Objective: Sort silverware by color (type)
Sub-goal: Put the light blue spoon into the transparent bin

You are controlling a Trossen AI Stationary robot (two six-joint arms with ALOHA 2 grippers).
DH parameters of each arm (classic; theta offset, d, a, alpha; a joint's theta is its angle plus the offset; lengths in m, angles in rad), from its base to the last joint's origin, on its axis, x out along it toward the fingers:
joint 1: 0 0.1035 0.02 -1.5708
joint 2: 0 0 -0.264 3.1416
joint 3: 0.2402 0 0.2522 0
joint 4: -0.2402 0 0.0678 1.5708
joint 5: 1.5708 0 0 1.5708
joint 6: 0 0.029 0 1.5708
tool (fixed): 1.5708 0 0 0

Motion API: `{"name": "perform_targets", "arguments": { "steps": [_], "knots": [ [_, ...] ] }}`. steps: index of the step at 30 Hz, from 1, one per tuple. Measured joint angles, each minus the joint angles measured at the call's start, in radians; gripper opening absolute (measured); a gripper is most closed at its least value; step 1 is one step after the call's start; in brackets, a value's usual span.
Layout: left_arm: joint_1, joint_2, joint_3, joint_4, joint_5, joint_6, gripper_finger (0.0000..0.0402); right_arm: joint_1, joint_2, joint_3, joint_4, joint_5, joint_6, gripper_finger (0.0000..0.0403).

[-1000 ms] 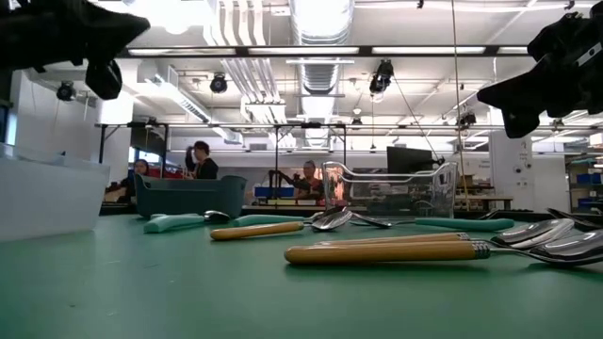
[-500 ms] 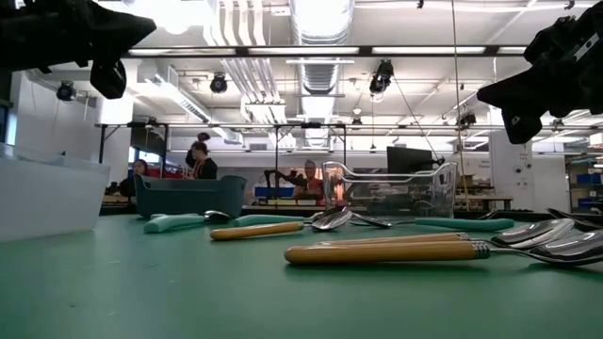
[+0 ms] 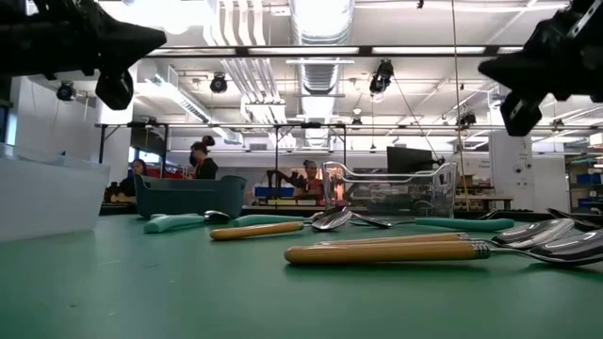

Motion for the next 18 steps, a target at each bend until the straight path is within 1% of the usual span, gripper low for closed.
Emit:
{"name": "perform_targets", "arguments": {
  "steps": [3,10,14,18],
  "knots": [
    [0.0,0.024,0.0,0.036,0.0,0.0,0.0,0.0,0.034,0.0,0.07,-0.001,-0.016,0.0009],
    [0.0,0.044,0.0,0.036,-0.006,0.012,0.0,0.0,0.164,0.002,0.25,0.0,-0.02,0.0009],
    [0.001,0.054,0.0,0.078,-0.085,0.034,0.0,0.0,0.248,0.054,0.251,0.0,-0.021,0.0009],
    [0.001,0.064,0.0,0.17,-0.088,0.053,0.0,0.0,0.328,0.131,0.244,0.001,-0.022,0.0009]
  ]
}}
